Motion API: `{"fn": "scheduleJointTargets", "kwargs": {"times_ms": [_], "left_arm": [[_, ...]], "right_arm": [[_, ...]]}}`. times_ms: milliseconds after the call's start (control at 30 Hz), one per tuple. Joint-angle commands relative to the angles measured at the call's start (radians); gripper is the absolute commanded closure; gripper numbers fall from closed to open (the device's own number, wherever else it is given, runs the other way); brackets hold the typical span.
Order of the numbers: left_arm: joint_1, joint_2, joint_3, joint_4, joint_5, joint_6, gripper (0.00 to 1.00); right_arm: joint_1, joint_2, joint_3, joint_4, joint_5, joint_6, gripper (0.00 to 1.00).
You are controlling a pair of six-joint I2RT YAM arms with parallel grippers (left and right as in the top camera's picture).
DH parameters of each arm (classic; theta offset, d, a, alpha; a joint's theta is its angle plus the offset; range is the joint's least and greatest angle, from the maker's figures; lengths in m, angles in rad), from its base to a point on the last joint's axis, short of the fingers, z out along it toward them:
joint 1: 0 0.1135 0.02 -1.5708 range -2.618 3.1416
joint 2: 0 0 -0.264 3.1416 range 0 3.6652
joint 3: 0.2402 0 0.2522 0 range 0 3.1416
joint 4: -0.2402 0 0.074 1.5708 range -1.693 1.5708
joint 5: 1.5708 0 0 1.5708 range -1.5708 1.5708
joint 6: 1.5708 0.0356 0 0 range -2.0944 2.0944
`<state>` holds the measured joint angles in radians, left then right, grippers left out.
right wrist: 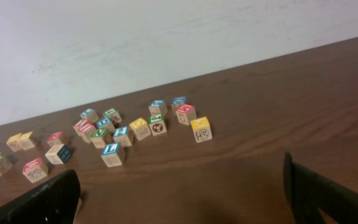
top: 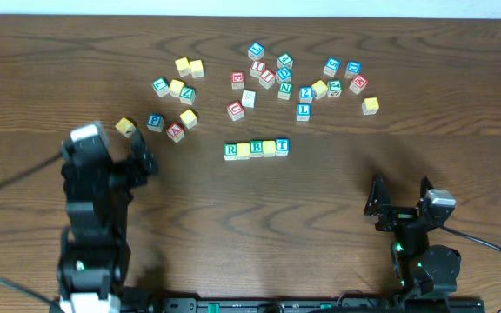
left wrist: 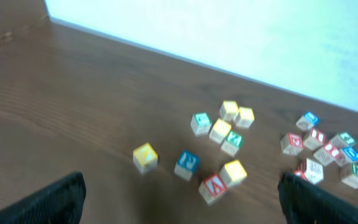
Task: Spell out ROBOT
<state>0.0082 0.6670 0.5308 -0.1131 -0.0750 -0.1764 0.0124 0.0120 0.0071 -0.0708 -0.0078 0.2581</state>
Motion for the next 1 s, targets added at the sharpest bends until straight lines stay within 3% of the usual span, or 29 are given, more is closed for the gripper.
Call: {"fn": "scheduleJointTargets", "kwargs": {"times_ms": [0,133,467,967], "left_arm": [[0.016,-0.119,-0.130,0.087,0.103,0.138,0.02],[0.016,-0.265,-0.263,0.164,0.113,0.219,0.03],[0.016,-0.520,-0.471,0.164,0.113,0.326,0.03],[0.014,-0.666,-0.527,0.043,0.113,0.356,0.02]], "right_arm": [[-0.004,-0.006,-0.002,-0.004,-0.006,-0.005,0.01],[-0.004,-0.006,-0.002,-0.004,-0.006,-0.005,0.01],[-0.004,-0.006,-0.002,-0.004,-0.006,-0.005,0.01],[-0.004,-0.006,-0.002,-0.004,-0.006,-0.005,0.01]]}}
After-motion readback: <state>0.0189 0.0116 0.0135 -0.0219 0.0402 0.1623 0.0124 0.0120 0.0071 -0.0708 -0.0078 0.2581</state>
